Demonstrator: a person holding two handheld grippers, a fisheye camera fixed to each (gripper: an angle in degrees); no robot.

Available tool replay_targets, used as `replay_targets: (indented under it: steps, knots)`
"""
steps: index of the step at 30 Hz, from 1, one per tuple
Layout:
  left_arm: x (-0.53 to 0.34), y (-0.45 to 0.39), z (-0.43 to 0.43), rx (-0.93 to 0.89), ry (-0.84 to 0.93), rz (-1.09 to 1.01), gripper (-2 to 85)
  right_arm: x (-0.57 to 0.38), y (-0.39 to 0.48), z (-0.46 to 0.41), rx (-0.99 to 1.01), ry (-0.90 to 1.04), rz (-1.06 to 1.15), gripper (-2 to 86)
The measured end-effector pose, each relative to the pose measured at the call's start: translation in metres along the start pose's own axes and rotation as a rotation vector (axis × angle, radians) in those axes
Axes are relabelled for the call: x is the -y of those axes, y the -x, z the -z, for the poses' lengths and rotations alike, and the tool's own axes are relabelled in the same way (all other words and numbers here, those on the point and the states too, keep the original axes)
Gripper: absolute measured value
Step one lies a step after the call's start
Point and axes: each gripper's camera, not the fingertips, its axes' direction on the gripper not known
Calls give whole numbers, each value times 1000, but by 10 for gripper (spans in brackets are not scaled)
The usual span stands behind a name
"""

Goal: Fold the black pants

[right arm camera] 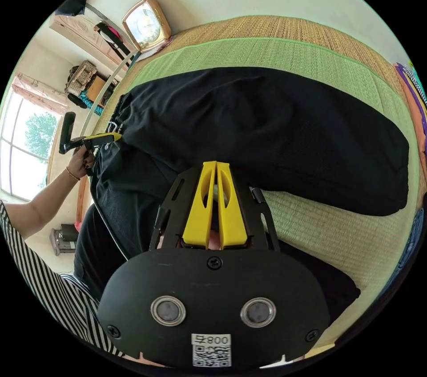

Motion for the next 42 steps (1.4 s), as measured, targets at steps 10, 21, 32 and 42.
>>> replay_targets:
  steps: [10,21,32,42]
  knots:
    - [34,-7,-31,-126,-77,-175,64,35,33,72,-31,-105,14,22]
    - [121,-171,-197,-389,-6,-513,90,-47,-62,205,-317,-283,-429,81]
    - [224,-349,-379,-262,123,-669,103,-35,-103,221,-301,-223,-375,76]
    - [219,-368,-425,-180,119,-681,18,-45,-86,261,-260,-277,-303,11]
